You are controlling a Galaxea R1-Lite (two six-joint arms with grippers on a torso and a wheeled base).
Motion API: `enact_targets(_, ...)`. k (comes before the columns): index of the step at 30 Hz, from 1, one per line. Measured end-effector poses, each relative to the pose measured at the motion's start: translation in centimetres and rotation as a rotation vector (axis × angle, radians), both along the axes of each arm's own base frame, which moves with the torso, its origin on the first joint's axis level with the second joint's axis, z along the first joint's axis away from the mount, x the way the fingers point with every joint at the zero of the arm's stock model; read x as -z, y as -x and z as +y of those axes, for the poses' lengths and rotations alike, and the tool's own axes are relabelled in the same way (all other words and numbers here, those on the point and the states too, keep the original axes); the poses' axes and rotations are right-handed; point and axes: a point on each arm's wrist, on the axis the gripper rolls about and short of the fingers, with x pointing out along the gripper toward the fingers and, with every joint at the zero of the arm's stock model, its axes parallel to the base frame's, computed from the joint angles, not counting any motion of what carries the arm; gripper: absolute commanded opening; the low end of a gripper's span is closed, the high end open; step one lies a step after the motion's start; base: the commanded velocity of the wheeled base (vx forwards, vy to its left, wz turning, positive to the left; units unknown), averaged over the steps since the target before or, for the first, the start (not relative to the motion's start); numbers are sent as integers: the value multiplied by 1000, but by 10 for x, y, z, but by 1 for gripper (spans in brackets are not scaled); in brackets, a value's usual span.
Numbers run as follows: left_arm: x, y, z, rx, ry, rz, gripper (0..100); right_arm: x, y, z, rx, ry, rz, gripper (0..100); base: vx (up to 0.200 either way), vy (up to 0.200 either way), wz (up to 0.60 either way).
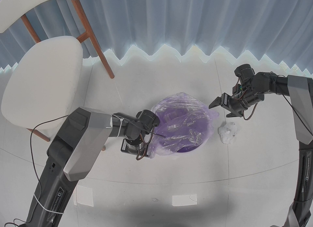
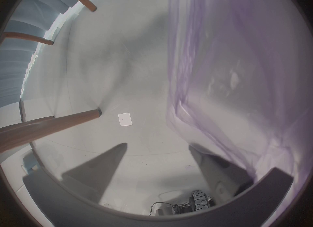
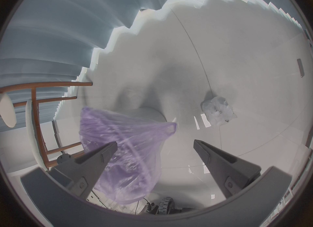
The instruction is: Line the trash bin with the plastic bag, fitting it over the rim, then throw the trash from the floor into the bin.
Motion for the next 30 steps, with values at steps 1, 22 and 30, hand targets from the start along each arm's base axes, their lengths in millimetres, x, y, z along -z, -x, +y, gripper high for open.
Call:
enact_targets(1, -4, 0, 0, 0, 3, -7, 100, -5, 2, 0, 0, -2, -4, 100, 0, 0, 0)
enact_targets(22, -117, 74, 21, 62, -137, 232, 100, -51, 74, 28, -69, 35, 248, 100, 0, 0, 0)
enact_targets(30, -167, 117, 31, 65, -164, 298, 100, -41, 89, 75, -121, 84, 298, 100, 0, 0, 0)
